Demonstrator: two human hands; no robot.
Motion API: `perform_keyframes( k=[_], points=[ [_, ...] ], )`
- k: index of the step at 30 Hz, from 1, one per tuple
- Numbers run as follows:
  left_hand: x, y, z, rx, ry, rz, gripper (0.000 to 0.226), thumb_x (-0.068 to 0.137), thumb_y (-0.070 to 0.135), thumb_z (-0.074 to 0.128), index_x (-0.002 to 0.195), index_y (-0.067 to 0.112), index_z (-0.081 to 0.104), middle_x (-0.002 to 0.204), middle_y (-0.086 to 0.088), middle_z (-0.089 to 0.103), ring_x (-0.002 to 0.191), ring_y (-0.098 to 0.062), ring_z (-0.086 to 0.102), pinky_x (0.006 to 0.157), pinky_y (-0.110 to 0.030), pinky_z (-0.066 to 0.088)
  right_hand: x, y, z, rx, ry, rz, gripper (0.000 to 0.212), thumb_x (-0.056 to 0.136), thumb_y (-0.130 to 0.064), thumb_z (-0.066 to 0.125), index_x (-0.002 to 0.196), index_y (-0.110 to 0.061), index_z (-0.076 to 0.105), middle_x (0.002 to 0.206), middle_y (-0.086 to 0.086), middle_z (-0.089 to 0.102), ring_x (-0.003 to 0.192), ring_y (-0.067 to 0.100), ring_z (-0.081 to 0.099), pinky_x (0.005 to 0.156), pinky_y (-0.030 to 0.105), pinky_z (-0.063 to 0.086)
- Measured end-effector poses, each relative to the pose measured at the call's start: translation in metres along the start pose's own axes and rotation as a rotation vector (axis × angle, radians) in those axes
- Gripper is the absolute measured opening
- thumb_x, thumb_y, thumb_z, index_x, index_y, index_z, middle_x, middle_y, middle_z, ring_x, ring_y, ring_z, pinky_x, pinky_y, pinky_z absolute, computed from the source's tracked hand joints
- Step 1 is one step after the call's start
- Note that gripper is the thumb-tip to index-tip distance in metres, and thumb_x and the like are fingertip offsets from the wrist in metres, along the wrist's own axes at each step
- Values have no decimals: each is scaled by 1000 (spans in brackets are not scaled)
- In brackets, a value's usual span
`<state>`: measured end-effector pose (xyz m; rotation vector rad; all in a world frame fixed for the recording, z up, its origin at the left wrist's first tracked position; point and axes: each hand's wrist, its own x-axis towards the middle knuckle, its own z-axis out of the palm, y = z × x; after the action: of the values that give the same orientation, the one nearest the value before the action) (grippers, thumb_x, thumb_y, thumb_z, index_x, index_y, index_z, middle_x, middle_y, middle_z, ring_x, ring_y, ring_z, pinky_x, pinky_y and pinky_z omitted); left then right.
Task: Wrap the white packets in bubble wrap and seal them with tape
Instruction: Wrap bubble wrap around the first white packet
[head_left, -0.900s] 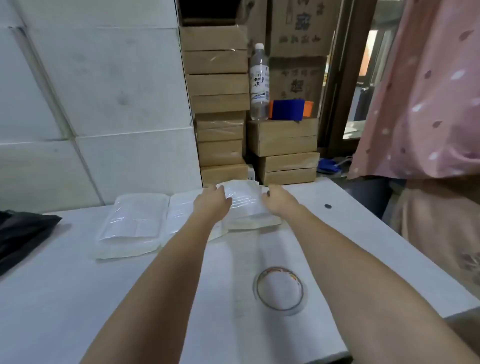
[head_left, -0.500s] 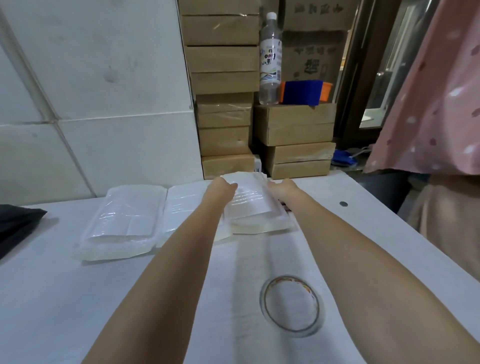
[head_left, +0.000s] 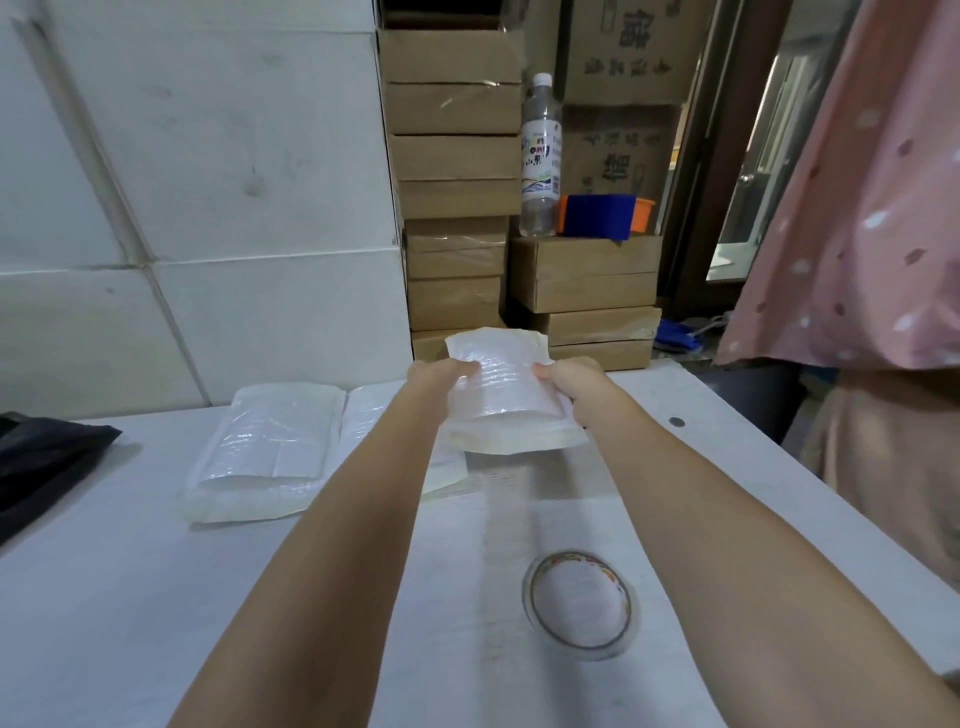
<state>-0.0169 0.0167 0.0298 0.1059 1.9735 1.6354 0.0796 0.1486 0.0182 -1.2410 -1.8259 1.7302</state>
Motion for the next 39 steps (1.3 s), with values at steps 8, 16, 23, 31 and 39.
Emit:
perform_keyframes(
  k=[8,16,23,31,39],
  points=[
    [-43,-11,-39,-85,51,82,50,78,23,76,123,11,59,129,-8,56,120,-28,52,102,-36,42,-48,6,13,151,-30,-86,47,81,-14,73,125,-8,55,123,8,59,117,29,55,103,40,43],
    [-84,-36,-86,-102,70,166,42,77,16,76,117,10,64,117,-8,63,103,-25,60,96,-32,46,-104,22,38,193,-108,-118,56,78,-10,73,130,-8,52,129,11,58,114,30,58,101,44,46],
    [-116,-55,-123,-100,111,183,43,78,17,76,118,11,64,120,-6,62,100,-22,57,87,-28,43,-141,34,60,184,-168,-120,57,83,-11,70,135,-9,46,130,11,56,116,27,57,104,41,44],
    [-147,-99,-157,-93,148,135,40,81,18,73,118,12,62,120,-7,59,112,-23,53,91,-28,38,-173,75,84,136,-208,-109,55,79,-13,74,129,-6,51,133,13,54,118,27,56,106,40,43],
    [-163,-136,-161,-33,174,178,39,79,14,74,116,4,62,92,-3,60,94,-21,56,83,-26,40,-193,119,83,83,-190,-122,58,80,-10,72,132,0,49,135,13,53,122,27,53,106,33,41]
  ],
)
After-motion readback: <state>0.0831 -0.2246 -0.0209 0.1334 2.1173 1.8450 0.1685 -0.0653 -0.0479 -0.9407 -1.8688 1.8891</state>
